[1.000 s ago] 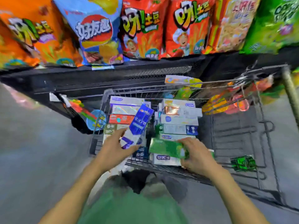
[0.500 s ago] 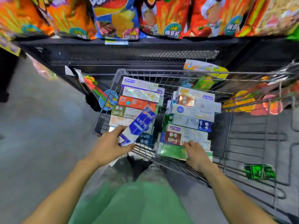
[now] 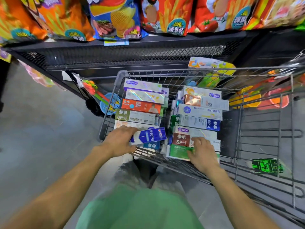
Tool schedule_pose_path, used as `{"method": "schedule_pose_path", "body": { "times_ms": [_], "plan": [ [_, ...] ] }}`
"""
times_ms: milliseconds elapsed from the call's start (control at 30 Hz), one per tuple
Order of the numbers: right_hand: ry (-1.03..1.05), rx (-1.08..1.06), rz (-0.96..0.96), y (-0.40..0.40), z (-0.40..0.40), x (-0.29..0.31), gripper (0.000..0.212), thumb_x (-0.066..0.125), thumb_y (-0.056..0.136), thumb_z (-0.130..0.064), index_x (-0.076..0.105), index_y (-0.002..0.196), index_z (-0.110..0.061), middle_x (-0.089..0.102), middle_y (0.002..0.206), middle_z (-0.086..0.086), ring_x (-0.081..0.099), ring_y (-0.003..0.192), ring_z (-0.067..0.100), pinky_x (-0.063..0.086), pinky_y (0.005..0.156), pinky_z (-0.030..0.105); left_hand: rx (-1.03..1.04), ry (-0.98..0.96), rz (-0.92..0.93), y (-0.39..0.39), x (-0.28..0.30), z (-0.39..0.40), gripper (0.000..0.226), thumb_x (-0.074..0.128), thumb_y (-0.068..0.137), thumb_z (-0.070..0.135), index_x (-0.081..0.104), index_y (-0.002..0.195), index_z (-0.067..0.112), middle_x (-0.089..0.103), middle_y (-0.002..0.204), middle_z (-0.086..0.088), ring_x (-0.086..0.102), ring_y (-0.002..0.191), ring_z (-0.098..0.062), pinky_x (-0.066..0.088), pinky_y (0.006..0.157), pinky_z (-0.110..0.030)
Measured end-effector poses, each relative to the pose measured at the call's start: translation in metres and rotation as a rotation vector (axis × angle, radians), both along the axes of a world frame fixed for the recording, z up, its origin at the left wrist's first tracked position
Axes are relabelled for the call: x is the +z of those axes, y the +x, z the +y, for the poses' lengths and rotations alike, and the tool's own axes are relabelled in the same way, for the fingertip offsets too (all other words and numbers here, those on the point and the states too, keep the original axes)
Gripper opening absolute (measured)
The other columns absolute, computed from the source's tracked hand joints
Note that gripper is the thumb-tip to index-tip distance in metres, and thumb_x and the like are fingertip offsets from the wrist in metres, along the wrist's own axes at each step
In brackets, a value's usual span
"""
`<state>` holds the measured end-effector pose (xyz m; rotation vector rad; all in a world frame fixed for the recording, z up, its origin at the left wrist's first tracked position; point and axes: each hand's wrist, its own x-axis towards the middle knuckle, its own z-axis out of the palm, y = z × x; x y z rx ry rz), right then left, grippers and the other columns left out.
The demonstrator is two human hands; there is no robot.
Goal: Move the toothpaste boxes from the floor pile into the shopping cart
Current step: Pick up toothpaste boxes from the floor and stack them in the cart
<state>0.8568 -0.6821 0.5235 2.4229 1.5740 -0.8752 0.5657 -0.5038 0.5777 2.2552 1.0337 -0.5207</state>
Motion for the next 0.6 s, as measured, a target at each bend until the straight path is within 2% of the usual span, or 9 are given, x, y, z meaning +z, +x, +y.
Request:
{"method": "schedule_pose_path", "body": {
  "times_ms": [133,200,300,367,433,600],
  "plan": [
    [0.075,-0.017,0.015,-0.030,0.016,0.006,0.061,0.057,0.093,-0.046,0.050,0.139,-0.007,0.052,0.141,0.016,0.046,0.130,0.036,0.038,0.110,0.047,-0.117,-0.046,0.042,-0.003,-0.036,0.020,0.058,0.072,0.085,0.037,0.051,0.137,0.024,0.063,0.129,-0.001,0.054,0.113,-0.020,0.051,0.089,-0.034],
    [0.064,-0.034,0.028,-0.047,0.024,0.007,0.067,0.045,0.092,-0.053,0.050,0.140,-0.007,0.050,0.144,0.018,0.043,0.135,0.037,0.034,0.114,0.046,-0.164,-0.074,0.035,-0.003,-0.053,0.026,0.057,0.074,0.084,0.033,0.053,0.136,0.025,0.063,0.131,-0.001,0.053,0.114,-0.020,0.050,0.096,-0.038],
    [0.068,-0.058,0.049,-0.070,0.031,0.009,0.079,0.026,0.086,-0.064,0.050,0.140,-0.013,0.048,0.145,0.015,0.042,0.136,0.037,0.036,0.113,0.048,-0.213,-0.117,0.042,-0.008,-0.077,0.033,0.059,0.075,0.084,0.030,0.052,0.138,0.026,0.060,0.134,-0.001,0.051,0.118,-0.020,0.048,0.101,-0.039],
    [0.071,-0.065,0.057,-0.083,0.034,0.008,0.078,0.025,0.087,-0.063,0.050,0.140,-0.013,0.047,0.146,0.015,0.042,0.135,0.037,0.036,0.114,0.048,-0.241,-0.131,0.052,-0.017,-0.093,0.039,0.063,0.075,0.083,0.032,0.050,0.141,0.029,0.057,0.140,-0.001,0.049,0.123,-0.021,0.046,0.105,-0.040],
    [0.037,-0.063,0.049,-0.092,0.037,0.009,0.074,0.027,0.091,-0.060,0.048,0.143,-0.012,0.043,0.150,0.016,0.038,0.139,0.035,0.029,0.116,0.045,-0.257,-0.130,0.045,-0.025,-0.107,0.042,0.066,0.076,0.082,0.034,0.050,0.142,0.029,0.055,0.145,-0.001,0.048,0.127,-0.022,0.044,0.107,-0.041],
    [-0.012,-0.030,0.004,-0.108,0.046,0.014,0.064,0.045,0.099,-0.054,0.038,0.150,-0.014,0.031,0.159,0.014,0.028,0.146,0.032,0.020,0.120,0.041,-0.272,-0.062,0.039,-0.033,-0.112,0.045,0.067,0.071,0.085,0.036,0.047,0.147,0.022,0.048,0.151,-0.005,0.045,0.131,-0.027,0.039,0.109,-0.035]
  ]
}}
